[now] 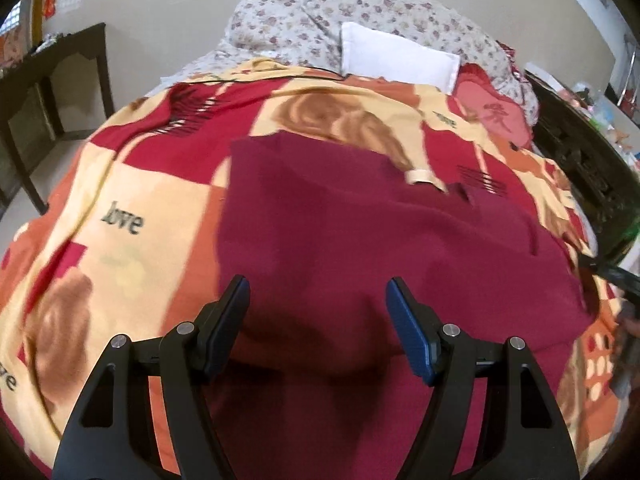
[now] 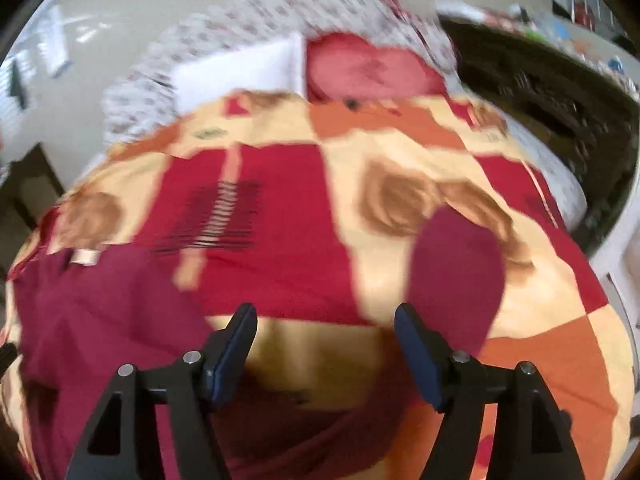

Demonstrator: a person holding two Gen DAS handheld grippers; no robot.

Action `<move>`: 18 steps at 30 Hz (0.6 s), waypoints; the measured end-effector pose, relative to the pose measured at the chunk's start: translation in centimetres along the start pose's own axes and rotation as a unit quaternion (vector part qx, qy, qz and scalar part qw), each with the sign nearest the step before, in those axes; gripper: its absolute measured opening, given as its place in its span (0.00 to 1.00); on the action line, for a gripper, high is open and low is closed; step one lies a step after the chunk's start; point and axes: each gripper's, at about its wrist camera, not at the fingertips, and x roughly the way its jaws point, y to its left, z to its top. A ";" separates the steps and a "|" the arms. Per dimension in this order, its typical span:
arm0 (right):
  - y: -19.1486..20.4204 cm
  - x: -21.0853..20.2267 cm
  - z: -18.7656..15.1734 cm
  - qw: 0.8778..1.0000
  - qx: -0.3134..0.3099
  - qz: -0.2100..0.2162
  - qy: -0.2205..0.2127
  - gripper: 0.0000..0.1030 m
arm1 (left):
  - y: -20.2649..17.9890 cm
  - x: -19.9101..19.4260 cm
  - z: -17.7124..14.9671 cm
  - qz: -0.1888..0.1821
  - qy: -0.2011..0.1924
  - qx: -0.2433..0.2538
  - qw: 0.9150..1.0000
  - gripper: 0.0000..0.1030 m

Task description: Fold small clothes

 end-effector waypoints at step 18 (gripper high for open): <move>-15.3 -9.6 -10.0 0.983 0.180 -0.020 -0.039 0.57 | -2.0 1.3 -1.3 -0.010 0.024 0.021 0.999 0.69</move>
